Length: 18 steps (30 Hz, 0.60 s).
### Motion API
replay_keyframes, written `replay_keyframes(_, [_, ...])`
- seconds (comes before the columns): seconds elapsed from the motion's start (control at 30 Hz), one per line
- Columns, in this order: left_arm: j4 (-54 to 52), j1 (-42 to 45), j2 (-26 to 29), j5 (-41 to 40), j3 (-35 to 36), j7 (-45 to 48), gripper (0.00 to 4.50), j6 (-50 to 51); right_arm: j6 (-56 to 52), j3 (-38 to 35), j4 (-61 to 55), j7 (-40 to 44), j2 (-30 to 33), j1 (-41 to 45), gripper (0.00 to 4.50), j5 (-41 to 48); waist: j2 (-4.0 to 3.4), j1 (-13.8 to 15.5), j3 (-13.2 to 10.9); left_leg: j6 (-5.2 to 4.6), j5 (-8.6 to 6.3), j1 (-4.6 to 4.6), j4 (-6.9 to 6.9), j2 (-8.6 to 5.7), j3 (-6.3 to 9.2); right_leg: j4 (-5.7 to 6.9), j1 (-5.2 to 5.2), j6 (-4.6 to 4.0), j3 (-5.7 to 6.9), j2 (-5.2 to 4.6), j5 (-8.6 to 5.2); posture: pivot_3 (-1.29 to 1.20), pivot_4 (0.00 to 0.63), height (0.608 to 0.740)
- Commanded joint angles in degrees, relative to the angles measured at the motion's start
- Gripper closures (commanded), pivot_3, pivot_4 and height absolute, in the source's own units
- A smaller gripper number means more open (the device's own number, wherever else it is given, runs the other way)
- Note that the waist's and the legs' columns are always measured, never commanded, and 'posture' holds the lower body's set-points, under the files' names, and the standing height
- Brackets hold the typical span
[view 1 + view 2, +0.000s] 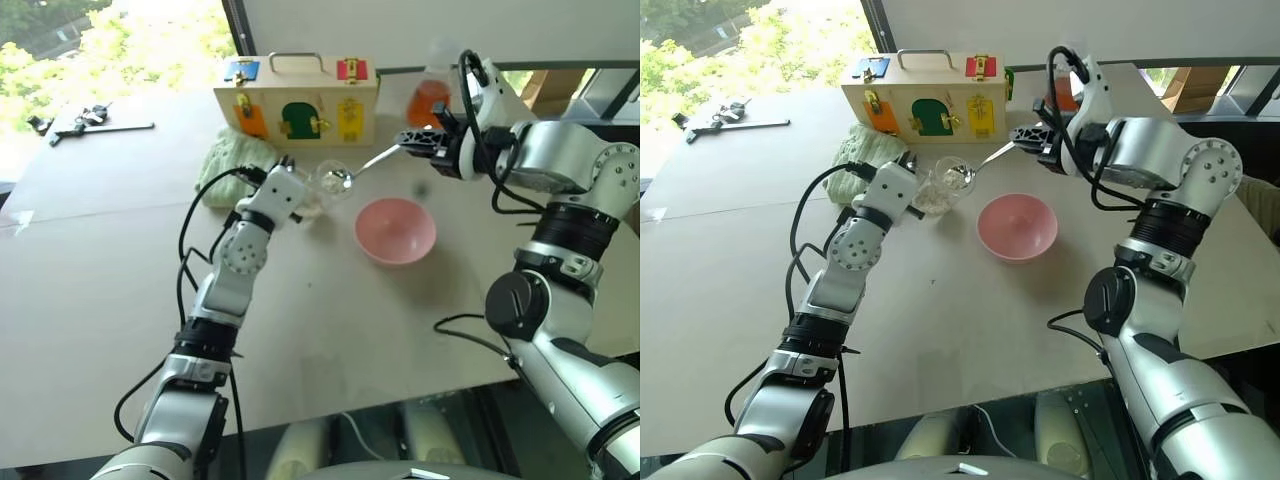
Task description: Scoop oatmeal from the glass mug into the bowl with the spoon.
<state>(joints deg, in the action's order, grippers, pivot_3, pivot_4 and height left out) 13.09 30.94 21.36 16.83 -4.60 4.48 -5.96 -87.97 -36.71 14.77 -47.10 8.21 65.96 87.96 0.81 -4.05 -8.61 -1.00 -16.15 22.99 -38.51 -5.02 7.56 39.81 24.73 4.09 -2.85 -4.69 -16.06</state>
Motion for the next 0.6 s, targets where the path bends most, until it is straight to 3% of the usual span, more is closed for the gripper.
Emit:
replay_keyframes(0.03, [-2.0, -0.2, -0.6, -1.2, 0.9, -0.1, 4.45, -1.8, 6.6, 4.3, -1.5, -6.4, 2.1, -1.1, 4.5, 10.9, 0.0, 0.0, 0.0, 0.0, 0.0, 0.0, 0.0, 0.0, -0.01, 0.0, 0.0, 0.0, -0.01, 0.0, 0.0, 0.0, 0.15, 0.74])
replay_keyframes(0.2, [-2.5, -0.6, -1.3, -2.1, 0.4, 1.1, 4.45, -3.0, 15.8, 13.0, -3.2, -13.7, 6.1, -4.2, 4.5, 24.1, 0.0, 0.0, 0.0, -0.01, 0.0, 0.0, -0.01, 0.0, -0.01, -0.02, 0.0, 0.0, -0.01, 0.0, 0.0, 0.0, 0.15, 0.74])
replay_keyframes(0.6, [-1.2, -0.5, -1.0, -1.0, 0.9, 0.4, 4.45, -3.6, 20.6, 14.6, -5.5, -15.2, 7.6, -5.0, 4.5, 25.0, 0.0, 0.0, 0.0, -0.02, 0.0, 0.0, -0.02, 0.02, -0.05, -0.02, 0.0, 0.0, -0.04, 0.02, 0.0, 0.0, 0.15, 0.74])
